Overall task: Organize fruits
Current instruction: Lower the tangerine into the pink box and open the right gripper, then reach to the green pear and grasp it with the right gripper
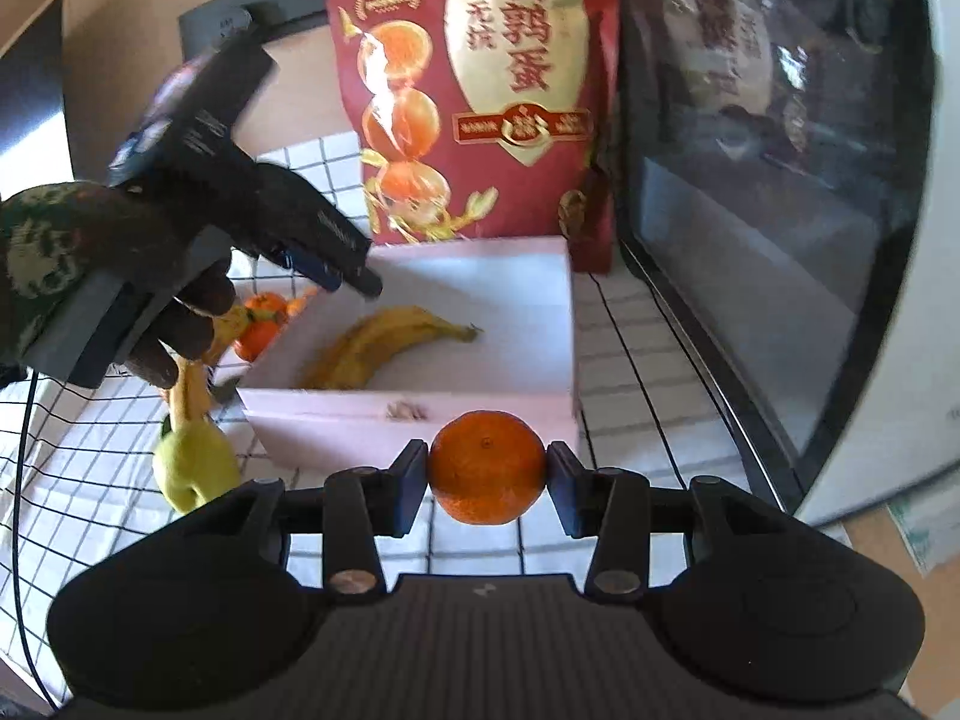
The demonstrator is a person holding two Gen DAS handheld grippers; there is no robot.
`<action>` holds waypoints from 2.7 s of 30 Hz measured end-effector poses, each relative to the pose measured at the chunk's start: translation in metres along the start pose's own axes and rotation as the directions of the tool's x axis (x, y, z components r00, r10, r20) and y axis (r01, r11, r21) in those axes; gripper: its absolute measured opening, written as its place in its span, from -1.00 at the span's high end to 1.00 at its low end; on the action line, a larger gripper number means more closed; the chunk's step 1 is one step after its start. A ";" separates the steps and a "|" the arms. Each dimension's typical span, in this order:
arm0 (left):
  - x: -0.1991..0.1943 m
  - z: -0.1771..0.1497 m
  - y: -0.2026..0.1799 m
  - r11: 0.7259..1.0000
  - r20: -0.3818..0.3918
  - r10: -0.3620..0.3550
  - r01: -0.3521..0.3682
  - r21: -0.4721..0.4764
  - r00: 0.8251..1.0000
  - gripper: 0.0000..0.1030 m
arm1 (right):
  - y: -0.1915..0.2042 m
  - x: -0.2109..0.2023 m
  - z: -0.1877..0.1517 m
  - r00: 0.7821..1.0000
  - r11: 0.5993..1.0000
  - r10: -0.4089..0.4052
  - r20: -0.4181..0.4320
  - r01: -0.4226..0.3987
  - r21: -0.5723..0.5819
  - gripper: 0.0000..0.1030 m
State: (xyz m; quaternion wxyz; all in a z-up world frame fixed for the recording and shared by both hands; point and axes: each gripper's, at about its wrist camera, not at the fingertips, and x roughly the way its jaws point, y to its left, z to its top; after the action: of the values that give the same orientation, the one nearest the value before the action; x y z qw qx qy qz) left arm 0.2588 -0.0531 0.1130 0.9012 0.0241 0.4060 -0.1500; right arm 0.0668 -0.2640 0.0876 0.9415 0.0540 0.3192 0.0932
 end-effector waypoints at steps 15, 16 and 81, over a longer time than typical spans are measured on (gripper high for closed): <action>-0.113 -0.153 0.072 0.950 0.054 0.013 0.005 -0.312 0.998 0.24 | 0.047 0.113 0.117 0.978 0.981 0.193 -0.080 -0.192 0.019 0.16; -0.114 -0.159 0.077 0.943 0.049 0.023 -0.005 -0.333 0.999 0.24 | 0.049 0.123 0.126 0.975 0.978 0.207 -0.082 -0.205 0.036 0.15; -0.115 -0.189 0.117 0.880 -0.008 0.091 -0.084 -0.468 0.996 0.26 | 0.184 0.090 0.013 0.943 0.864 0.248 -0.223 -0.319 -0.390 0.09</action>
State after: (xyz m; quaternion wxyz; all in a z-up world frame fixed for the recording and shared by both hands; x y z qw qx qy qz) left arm 0.0838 0.1191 0.0620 0.8890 -0.1767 0.4224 -0.0071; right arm 0.1195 -0.0664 0.0745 0.8770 -0.1115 0.3571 0.3016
